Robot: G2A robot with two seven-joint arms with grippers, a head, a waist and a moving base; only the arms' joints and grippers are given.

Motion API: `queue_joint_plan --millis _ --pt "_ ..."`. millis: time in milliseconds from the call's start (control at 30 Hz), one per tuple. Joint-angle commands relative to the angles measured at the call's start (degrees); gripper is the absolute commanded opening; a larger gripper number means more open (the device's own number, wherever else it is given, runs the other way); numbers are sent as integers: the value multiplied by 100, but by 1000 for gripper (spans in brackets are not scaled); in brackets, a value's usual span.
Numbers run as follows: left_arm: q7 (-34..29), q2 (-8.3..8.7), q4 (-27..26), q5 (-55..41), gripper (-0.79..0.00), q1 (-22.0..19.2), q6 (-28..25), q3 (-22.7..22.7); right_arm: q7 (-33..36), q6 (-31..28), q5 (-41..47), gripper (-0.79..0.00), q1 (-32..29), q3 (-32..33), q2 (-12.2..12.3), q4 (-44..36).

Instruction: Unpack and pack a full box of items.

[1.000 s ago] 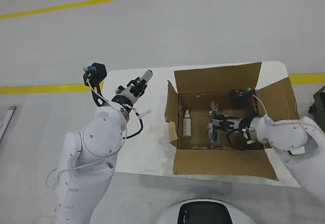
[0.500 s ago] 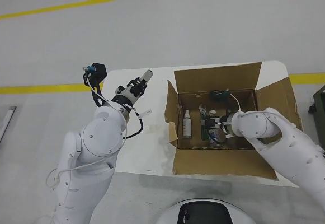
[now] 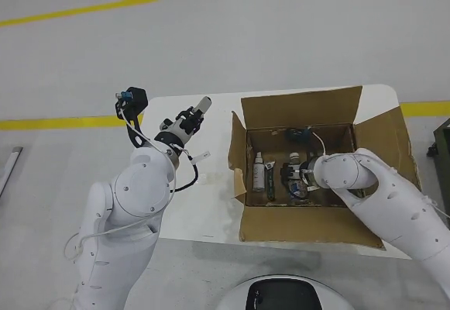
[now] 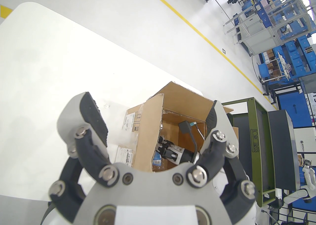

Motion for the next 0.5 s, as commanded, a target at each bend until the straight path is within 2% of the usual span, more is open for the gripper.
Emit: queue_joint_plan --millis 0,67,100,200,300,467 --pt "0 0 0 0 0 0 0 0 10 -27 31 -631 -2 36 -3 5" --pt "0 0 0 0 0 0 0 0 7 -66 100 -696 -10 132 5 -56" --pt "0 0 0 0 0 0 0 0 20 -89 143 -782 -18 205 16 -131" --pt "0 0 0 0 0 0 0 0 165 -166 266 -785 -105 530 86 -453" --pt "0 0 0 0 0 0 0 0 396 -230 335 -785 -355 1125 231 -1067" --pt "0 0 0 0 0 0 0 0 657 -375 465 -785 -1198 2782 533 -2403"
